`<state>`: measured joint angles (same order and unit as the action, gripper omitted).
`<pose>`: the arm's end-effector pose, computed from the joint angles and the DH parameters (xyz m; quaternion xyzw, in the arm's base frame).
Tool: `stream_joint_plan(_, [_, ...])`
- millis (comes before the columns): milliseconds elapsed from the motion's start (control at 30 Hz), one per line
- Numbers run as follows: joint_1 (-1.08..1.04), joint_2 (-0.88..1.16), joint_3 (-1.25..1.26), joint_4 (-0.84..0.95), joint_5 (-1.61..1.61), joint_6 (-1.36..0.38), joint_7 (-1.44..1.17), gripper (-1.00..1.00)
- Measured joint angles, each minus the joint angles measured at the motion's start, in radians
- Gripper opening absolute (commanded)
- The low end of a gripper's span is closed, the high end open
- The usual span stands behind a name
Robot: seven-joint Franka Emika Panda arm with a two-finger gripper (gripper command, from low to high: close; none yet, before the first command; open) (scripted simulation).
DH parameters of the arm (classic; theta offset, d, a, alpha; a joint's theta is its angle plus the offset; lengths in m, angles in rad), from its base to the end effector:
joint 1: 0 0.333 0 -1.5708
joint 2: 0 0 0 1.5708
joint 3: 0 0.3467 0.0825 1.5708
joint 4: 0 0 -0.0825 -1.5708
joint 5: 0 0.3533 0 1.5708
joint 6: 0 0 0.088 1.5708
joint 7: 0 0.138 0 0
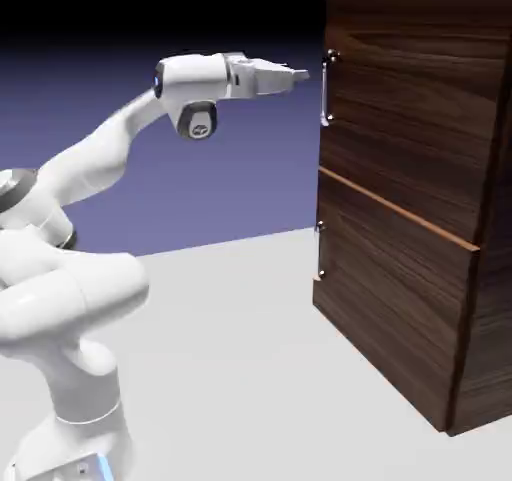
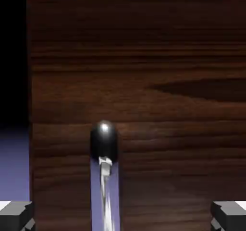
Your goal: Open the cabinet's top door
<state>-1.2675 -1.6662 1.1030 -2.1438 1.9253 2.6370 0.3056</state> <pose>0.4254 0.2978 0.5800 -0.6480 0.2831 -0.6583 0.2580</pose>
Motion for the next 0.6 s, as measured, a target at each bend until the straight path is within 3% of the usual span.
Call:
stream_joint_plan(133, [-0.107, 0.024, 0.017, 0.105, 0.045, 0.008, -0.011, 0.0])
stream_joint_plan(167, [-0.139, 0.031, 0.022, 0.136, 0.058, 0.011, -0.015, -1.0])
stream_joint_plan(233, [-0.139, 0.031, 0.022, 0.136, 0.058, 0.011, -0.015, -1.0])
stream_joint_plan(600, [0.175, -0.016, -0.105, -0.261, 0.304, -0.26, -0.395, -1.0])
